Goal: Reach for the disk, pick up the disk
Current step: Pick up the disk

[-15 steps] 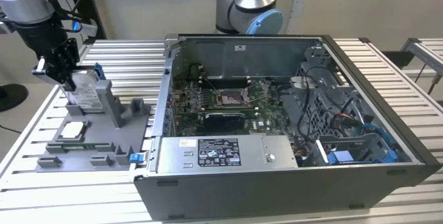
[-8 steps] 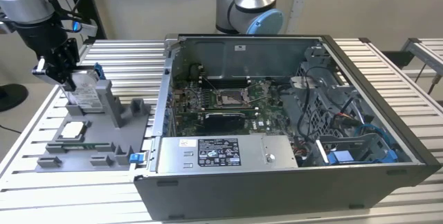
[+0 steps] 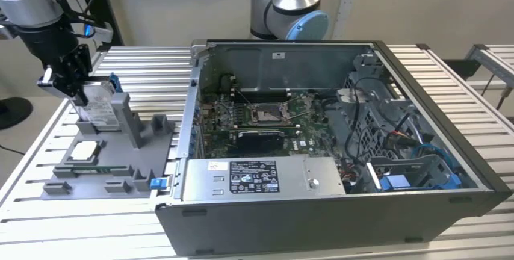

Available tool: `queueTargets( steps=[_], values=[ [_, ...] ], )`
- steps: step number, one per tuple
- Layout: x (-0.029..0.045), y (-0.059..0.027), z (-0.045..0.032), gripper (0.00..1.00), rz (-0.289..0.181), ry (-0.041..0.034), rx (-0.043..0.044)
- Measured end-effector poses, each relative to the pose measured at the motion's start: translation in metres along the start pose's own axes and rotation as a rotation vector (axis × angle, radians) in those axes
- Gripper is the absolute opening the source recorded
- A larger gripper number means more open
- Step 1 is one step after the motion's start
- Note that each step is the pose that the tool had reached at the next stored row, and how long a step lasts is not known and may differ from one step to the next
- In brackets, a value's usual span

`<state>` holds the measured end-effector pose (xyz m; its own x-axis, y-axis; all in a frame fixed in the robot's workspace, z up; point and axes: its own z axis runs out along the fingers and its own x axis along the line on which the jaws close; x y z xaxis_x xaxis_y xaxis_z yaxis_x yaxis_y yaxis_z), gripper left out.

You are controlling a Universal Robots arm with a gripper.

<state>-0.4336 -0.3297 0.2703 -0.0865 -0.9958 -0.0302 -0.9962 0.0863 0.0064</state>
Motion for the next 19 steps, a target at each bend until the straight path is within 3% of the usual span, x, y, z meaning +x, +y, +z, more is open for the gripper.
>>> queueTargets(
  steps=[8, 19],
  values=[
    [-0.0001, 0.0, -0.002, 0.0, 0.0, -0.0002, 0.0001],
    [-0.0004, 0.0001, -0.0146, 0.0, 0.0, -0.0002, 0.0]
  ],
)
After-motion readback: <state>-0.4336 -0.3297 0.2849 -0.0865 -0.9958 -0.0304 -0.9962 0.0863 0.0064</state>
